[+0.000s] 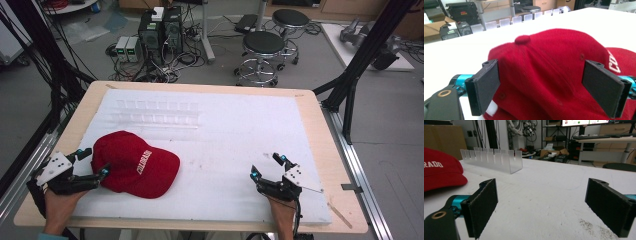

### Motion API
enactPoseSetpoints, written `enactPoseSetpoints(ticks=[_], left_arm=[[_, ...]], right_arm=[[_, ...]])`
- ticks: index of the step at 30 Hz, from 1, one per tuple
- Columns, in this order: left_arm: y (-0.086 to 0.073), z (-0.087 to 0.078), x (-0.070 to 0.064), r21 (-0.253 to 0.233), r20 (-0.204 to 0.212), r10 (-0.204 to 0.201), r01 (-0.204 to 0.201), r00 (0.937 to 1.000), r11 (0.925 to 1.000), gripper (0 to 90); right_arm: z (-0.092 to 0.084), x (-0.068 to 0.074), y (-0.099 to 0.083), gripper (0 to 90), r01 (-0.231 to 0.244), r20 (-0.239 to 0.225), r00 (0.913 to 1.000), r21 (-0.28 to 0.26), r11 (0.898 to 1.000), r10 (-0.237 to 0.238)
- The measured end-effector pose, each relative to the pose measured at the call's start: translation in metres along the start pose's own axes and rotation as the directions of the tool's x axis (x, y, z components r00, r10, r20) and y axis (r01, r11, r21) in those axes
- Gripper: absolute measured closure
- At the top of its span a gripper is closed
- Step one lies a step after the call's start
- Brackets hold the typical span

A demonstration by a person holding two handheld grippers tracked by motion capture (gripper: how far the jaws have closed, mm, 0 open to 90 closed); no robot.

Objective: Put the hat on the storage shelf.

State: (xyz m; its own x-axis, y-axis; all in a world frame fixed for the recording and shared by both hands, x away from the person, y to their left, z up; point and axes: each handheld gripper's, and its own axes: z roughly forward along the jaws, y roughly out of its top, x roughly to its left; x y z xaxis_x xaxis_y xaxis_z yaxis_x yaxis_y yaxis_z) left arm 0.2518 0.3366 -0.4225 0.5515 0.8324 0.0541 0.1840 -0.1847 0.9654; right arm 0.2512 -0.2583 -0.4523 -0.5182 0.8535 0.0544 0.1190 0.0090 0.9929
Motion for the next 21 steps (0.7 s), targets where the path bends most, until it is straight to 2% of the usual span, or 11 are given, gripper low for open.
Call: enactPoseSetpoints(ticks=[8, 21], left_arm=[[0.019, -0.001, 0.015, 0.023, 0.038, 0.040, -0.041, 0.9985, 0.9989, 15.3], [0.042, 0.003, 0.033, 0.064, 0.095, 0.064, -0.070, 0.9934, 0.9955, 15.3]], right_arm=[[0.000, 0.001, 0.000, 10.0, 0.003, 0.003, 1.0000, 0.002, 1.000, -0.003], [0.001, 0.001, 0.000, 10.0, 0.004, 0.004, 1.0000, 0.002, 1.000, -0.004]])
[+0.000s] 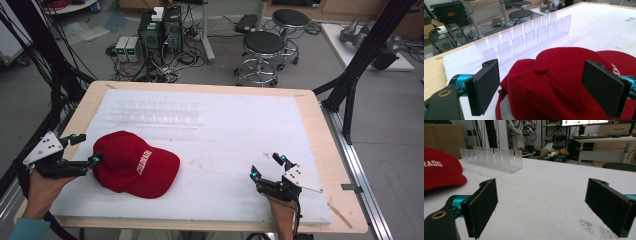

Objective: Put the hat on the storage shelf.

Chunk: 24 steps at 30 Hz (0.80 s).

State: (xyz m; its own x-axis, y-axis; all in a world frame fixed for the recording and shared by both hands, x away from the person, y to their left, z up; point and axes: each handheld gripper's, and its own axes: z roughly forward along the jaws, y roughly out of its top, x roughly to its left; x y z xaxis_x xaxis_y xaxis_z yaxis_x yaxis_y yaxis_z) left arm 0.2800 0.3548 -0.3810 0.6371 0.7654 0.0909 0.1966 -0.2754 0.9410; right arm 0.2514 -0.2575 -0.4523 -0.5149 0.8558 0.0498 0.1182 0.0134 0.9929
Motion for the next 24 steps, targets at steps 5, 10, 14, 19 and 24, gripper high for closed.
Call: enactPoseSetpoints(ticks=[5, 10, 14, 19, 24], left_arm=[[0.005, 0.000, 0.009, 0.027, 0.039, 0.003, -0.004, 0.9992, 0.9996, 15.2], [0.002, 0.003, 0.023, 0.057, 0.081, -0.040, 0.036, 0.9959, 0.9977, 14.3], [-0.002, 0.006, 0.028, 0.084, 0.096, -0.061, 0.053, 0.9935, 0.9951, 14.3], [-0.006, 0.011, 0.032, 0.106, 0.130, -0.082, 0.068, 0.9882, 0.9921, 14.3], [-0.011, 0.017, 0.040, 0.134, 0.158, -0.117, 0.097, 0.9805, 0.9863, 14.5]], right_arm=[[0.000, 0.000, 0.000, 10.0, 0.000, -0.002, 1.0000, 0.003, 1.000, 0.000], [0.000, 0.000, 0.000, 10.0, 0.004, 0.001, 1.0000, 0.004, 1.000, -0.004], [0.000, 0.000, 0.000, 10.0, 0.001, 0.002, 1.0000, 0.006, 1.000, -0.001], [0.000, 0.000, 0.000, 10.0, 0.005, 0.002, 1.0000, 0.005, 1.000, -0.005], [0.000, 0.001, 0.000, 10.0, 0.003, 0.004, 1.0000, 0.008, 1.000, -0.003]])
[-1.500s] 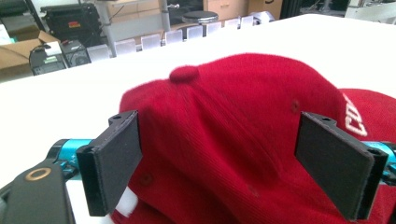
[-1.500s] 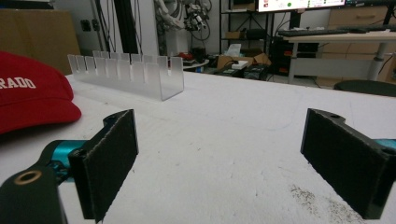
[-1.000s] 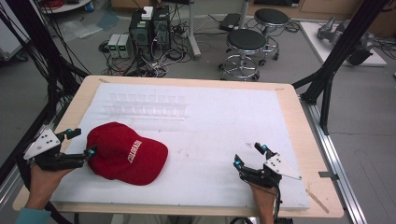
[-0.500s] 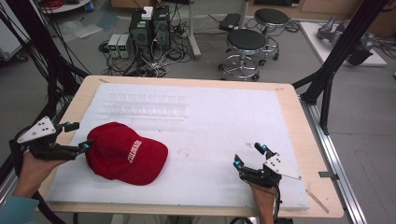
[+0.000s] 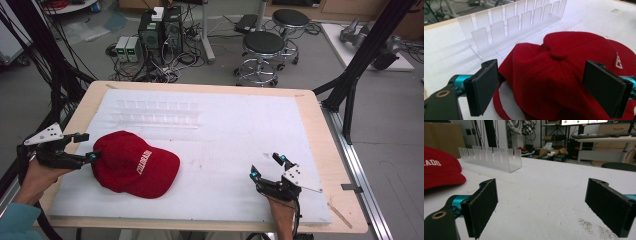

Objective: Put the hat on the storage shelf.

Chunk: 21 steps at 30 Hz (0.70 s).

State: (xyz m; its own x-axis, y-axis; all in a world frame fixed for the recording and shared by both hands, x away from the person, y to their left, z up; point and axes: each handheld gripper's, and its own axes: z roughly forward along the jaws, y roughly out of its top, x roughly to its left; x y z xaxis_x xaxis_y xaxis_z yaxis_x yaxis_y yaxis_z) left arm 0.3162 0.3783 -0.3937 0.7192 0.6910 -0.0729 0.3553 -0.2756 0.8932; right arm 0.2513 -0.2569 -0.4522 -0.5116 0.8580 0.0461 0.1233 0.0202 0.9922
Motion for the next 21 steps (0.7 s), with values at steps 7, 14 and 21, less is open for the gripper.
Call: enactPoseSetpoints(ticks=[7, 14, 21], left_arm=[[-0.002, 0.006, 0.000, 0.026, 0.031, 0.004, -0.005, 0.9995, 0.9996, 14.8], [-0.005, 0.012, -0.001, 0.044, 0.056, -0.008, 0.006, 0.9984, 0.9990, 15.6], [-0.005, 0.017, -0.004, 0.072, 0.096, 0.020, -0.027, 0.9952, 0.9970, 34.1]], right_arm=[[0.000, 0.000, 0.000, 10.0, 0.004, 0.001, 1.0000, -0.001, 1.000, -0.004], [0.000, 0.000, 0.000, 10.0, 0.002, 0.002, 1.0000, 0.003, 1.000, -0.002], [0.001, 0.001, 0.000, 10.0, 0.000, 0.004, 1.0000, 0.004, 1.000, 0.000]])
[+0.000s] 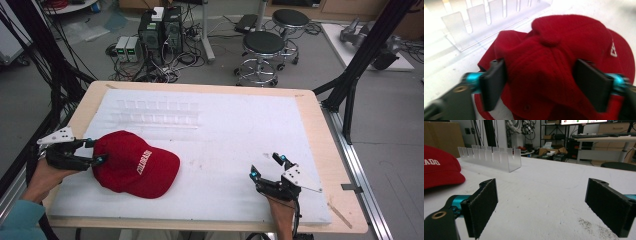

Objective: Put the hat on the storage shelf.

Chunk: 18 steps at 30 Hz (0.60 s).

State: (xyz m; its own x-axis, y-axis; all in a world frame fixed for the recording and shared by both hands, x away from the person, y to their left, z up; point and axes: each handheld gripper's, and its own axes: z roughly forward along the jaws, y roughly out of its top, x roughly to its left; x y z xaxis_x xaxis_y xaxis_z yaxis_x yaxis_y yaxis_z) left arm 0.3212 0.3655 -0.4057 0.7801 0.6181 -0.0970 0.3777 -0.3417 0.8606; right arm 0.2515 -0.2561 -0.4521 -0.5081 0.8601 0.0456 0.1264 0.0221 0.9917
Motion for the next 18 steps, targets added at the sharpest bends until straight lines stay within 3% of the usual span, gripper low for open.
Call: enactPoseSetpoints(ticks=[2, 8, 18], left_arm=[[0.000, 0.001, -0.002, -0.002, 0.010, 0.001, -0.001, 0.9999, 1.0000, 45.8], [0.000, 0.002, -0.006, 0.009, 0.028, -0.019, 0.019, 0.9994, 0.9998, 69.4], [0.004, 0.000, -0.012, -0.003, 0.047, -0.059, 0.059, 0.9972, 0.9982, 82.9]], right_arm=[[0.000, 0.000, 0.000, 10.0, 0.001, 0.001, 1.0000, -0.001, 1.000, -0.001], [0.000, 0.000, 0.000, 10.0, 0.002, 0.002, 1.0000, 0.000, 1.000, -0.002], [0.000, 0.000, 0.000, 10.0, 0.006, 0.001, 1.0000, 0.001, 1.000, -0.006]])
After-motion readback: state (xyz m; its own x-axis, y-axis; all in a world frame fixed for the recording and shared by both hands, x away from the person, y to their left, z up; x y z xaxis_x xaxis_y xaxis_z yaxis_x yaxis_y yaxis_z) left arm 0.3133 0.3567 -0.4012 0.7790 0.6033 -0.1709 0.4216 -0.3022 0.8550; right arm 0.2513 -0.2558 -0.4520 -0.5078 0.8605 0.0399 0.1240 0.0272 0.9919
